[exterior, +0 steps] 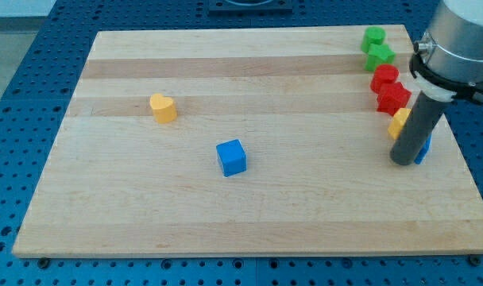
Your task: Move the blue triangle parallel to the blue cube
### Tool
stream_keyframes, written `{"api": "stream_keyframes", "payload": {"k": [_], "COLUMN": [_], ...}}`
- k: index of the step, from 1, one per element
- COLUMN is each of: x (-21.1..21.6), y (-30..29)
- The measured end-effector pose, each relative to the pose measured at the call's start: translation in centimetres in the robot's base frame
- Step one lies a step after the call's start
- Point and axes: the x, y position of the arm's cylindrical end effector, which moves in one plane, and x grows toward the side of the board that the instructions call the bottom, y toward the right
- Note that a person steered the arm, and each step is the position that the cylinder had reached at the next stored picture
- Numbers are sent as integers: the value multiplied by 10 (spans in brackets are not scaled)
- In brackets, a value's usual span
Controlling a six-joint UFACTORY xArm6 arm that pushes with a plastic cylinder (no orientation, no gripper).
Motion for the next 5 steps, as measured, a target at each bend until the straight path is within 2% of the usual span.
{"api": "stream_keyframes", "payload": {"k": [1, 3, 5], "x": [0, 39, 42], "y": [0, 0, -1]}}
